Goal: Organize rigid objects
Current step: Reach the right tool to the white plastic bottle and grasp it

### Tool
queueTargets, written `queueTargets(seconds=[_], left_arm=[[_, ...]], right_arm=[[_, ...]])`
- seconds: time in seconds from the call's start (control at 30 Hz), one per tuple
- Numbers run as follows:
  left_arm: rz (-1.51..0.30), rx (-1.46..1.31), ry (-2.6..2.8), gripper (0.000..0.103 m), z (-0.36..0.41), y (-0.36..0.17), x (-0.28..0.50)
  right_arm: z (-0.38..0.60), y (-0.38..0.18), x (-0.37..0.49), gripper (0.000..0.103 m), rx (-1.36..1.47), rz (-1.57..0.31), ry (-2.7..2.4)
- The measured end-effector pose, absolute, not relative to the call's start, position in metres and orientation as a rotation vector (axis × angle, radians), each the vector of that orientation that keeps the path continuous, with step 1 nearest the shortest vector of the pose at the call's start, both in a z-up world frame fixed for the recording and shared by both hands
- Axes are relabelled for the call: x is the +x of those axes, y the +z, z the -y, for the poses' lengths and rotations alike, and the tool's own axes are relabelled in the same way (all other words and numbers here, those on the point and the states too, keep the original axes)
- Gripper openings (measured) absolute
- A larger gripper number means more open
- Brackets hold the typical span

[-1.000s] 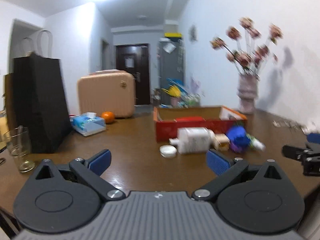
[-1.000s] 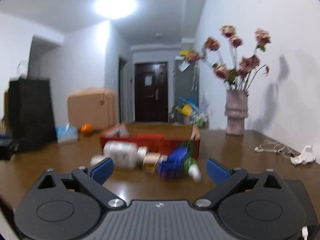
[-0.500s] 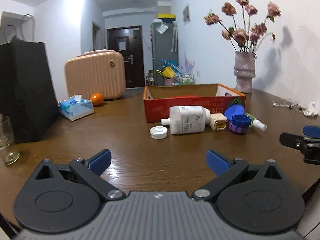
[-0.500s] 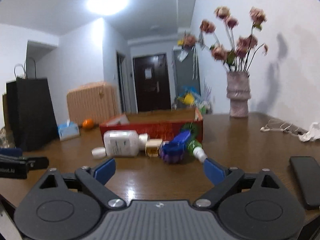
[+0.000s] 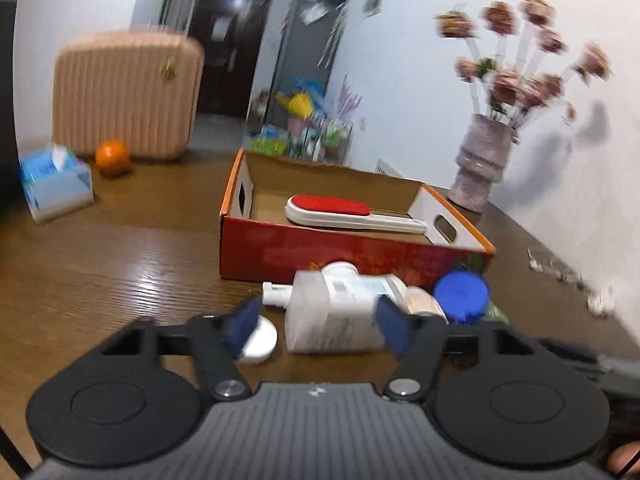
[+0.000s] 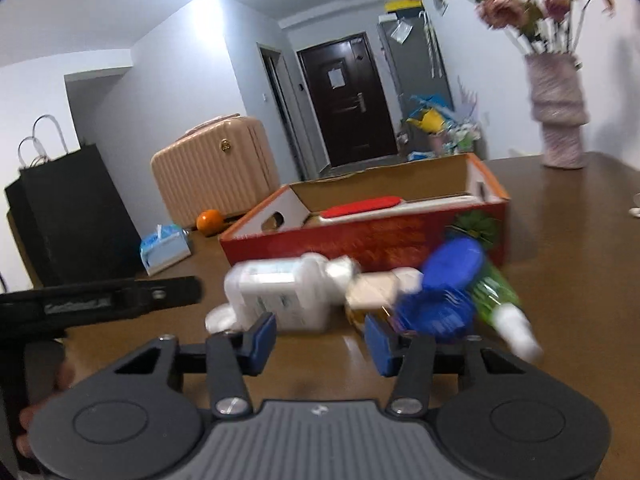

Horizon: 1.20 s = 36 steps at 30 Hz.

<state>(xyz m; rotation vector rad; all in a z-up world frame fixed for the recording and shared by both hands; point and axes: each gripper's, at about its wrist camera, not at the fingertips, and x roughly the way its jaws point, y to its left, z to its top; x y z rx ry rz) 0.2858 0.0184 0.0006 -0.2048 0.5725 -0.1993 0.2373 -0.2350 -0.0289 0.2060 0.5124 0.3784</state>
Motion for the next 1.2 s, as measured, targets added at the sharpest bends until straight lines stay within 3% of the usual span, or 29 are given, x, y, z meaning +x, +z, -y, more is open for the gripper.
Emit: queueTargets(seconds=[0.13, 0.2, 0.23, 0.37, 0.5, 0.6, 0.97, 1.2], left_arm=[[-0.669, -0.317, -0.246, 0.052, -0.031, -0.009, 0.330], [-0.712, -0.355, -0.266, 0.036, -0.034, -0.015, 0.341], [-0.720, -0.383, -0.290, 0.034, -0.037, -0.018, 0.344], [-0.719, -0.417, -0.317, 0.030, -0.039, -0.021, 0.335], [-0.709, -0.397, -0.344, 0.030, -0.035, -0.020, 0.307], [-0.697, -0.395, -0.387, 0.042, -0.031, -0.023, 0.281], [-0.738, -0.422, -0.468, 0.054, -0.019, -0.046, 0.186], [-0.734, -0.413, -0.504, 0.054, -0.019, -0.046, 0.151]], right_arm=[[0.218, -0.026, 0.289, 0.049, 0.282, -0.538, 0.422], [0.210, -0.026, 0.311, 0.049, 0.321, -0.550, 0.446], [0.206, -0.026, 0.319, 0.049, 0.333, -0.556, 0.445], [0.198, -0.032, 0.343, 0.033, 0.350, -0.588, 0.432], [0.201, -0.038, 0.339, 0.032, 0.402, -0.631, 0.472], [0.206, -0.038, 0.321, 0.032, 0.404, -0.648, 0.489], [0.213, -0.043, 0.216, 0.036, 0.218, -0.659, 0.551], [0.223, -0.044, 0.151, 0.038, 0.164, -0.673, 0.580]])
